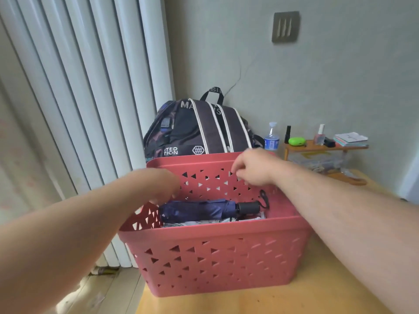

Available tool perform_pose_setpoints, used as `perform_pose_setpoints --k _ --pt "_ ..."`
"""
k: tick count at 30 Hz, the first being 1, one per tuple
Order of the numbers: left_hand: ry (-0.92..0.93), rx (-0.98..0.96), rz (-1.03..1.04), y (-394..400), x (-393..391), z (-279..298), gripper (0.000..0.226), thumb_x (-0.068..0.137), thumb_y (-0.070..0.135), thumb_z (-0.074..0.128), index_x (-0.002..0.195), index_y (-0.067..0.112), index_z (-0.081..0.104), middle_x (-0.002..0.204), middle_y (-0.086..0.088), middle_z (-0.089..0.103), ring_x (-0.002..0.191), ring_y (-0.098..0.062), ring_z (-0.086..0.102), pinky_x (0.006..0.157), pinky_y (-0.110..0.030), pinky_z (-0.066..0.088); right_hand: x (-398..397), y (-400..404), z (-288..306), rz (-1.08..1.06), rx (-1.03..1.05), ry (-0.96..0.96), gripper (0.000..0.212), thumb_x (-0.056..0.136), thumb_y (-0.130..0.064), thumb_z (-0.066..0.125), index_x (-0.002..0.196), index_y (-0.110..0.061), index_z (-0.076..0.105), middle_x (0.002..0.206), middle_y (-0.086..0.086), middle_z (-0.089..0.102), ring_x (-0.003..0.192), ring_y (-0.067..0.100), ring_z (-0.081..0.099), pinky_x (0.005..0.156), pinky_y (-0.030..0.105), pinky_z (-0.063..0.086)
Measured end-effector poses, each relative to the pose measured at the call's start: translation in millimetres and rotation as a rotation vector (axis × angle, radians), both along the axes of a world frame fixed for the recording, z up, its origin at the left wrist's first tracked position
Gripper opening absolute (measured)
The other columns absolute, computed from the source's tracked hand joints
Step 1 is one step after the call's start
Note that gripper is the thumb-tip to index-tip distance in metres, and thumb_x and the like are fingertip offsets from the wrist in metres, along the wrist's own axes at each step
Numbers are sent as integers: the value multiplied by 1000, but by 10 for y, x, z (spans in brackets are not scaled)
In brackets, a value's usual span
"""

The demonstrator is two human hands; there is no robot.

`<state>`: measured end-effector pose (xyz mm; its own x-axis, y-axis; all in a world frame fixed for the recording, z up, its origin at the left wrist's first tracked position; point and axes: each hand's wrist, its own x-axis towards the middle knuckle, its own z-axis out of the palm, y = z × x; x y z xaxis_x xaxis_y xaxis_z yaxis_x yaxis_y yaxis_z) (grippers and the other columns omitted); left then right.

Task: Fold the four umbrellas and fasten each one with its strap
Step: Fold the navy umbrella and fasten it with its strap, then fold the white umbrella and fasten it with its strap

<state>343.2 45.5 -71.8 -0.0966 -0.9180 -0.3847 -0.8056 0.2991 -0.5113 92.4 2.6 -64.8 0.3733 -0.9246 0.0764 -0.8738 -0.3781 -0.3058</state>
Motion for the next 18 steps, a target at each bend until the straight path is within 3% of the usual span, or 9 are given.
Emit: perform_pose_setpoints --k 2,4,6,8,10,13,16,18 --pt "183 -77 7 79 -186 235 69 92 -8 43 148 31 56 147 4 59 129 -24 59 107 -36 50 -201 71 226 -47 -29 -299 24 100 -13 56 97 -29 74 80 -9 75 68 5 74 60 19 54" --pt "413 -241 -82 198 -516 437 75 86 -8 39 143 36 60 143 7 62 126 -21 60 104 -41 53 -515 137 437 -123 -81 -482 25 97 -8 56 92 -24 74 91 -5 78 72 15 77 78 35 63" --pt "714 -438 -217 352 -993 540 76 80 -9 40 132 38 67 132 11 68 119 -17 63 95 -42 57 -956 249 500 -206 -146 -454 24 94 -6 58 89 -23 75 90 -4 78 77 21 77 86 42 62" --pt "1010 -554 -415 595 -1527 565 72 74 -9 41 120 35 73 118 10 71 110 -16 65 89 -38 57 -1433 441 439 -304 -209 -356 22 93 -10 64 87 -26 76 91 -6 77 82 18 74 83 33 59" --pt "1203 -537 -612 873 -2029 486 70 68 -10 41 113 30 76 109 9 69 105 -17 64 87 -33 52 -1905 677 260 -393 -226 -293 20 92 -12 66 85 -28 77 88 -11 74 79 12 66 71 23 50" --pt "1255 -357 -724 1097 -2670 130 67 67 -10 45 113 29 75 110 6 67 104 -18 63 85 -35 53 -2569 991 -244 -589 -144 -256 15 90 -17 67 88 -27 78 76 -15 68 67 7 58 55 18 40" --pt "1180 -118 -525 953 -3163 -569 52 79 0 57 120 29 72 113 -3 64 104 -26 63 86 -39 55 -2967 1217 -861 -681 -52 -356 20 88 -15 68 86 -32 78 82 -14 72 77 13 65 66 26 46" --pt "1169 -12 -310 808 -3346 -1046 43 89 15 59 130 23 65 124 -10 61 117 -33 59 97 -40 52 -3021 1277 -1276 -709 12 -430 23 90 -13 68 82 -33 75 84 -13 72 81 13 68 70 29 52"
